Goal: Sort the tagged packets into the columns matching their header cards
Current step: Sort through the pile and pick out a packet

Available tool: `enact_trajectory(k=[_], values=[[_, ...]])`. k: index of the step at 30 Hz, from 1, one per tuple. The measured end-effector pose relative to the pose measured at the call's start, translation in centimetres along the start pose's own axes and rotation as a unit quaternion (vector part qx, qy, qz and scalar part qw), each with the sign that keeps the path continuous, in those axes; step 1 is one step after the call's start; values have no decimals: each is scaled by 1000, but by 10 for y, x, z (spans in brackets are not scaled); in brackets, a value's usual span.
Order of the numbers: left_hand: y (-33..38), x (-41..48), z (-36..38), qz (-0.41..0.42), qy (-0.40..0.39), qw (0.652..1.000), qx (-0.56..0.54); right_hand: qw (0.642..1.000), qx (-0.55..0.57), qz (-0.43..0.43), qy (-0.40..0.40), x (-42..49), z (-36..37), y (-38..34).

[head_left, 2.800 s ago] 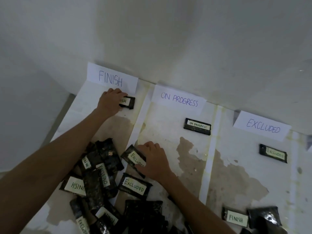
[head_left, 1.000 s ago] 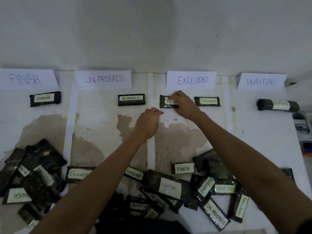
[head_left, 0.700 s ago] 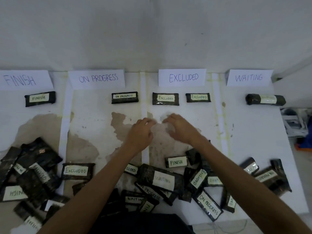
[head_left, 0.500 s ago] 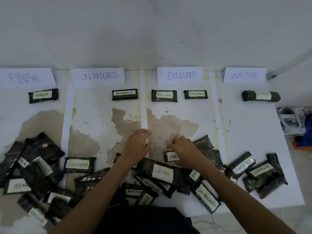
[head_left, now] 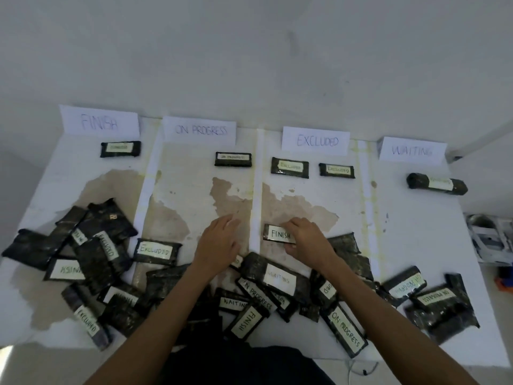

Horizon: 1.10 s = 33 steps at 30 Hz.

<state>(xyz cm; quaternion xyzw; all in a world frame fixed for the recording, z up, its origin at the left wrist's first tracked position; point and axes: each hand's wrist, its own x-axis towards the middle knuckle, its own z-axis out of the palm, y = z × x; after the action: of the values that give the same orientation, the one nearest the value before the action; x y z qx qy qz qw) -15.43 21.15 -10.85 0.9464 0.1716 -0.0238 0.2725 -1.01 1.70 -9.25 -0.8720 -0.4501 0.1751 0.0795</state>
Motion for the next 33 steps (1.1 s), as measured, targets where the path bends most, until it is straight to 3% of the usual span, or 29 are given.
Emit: enact_trajectory(k=[8, 23, 33], values=[[-78, -21, -49, -42, 30, 998, 21, 993, 73, -69, 67, 72, 5, -109], [-273, -23, -167, -110, 40, 993, 26, 991, 96, -80, 49, 223, 42, -290], [-370, 13, -183, -150, -2, 989, -1, 994, 52, -83, 48, 340, 67, -358]])
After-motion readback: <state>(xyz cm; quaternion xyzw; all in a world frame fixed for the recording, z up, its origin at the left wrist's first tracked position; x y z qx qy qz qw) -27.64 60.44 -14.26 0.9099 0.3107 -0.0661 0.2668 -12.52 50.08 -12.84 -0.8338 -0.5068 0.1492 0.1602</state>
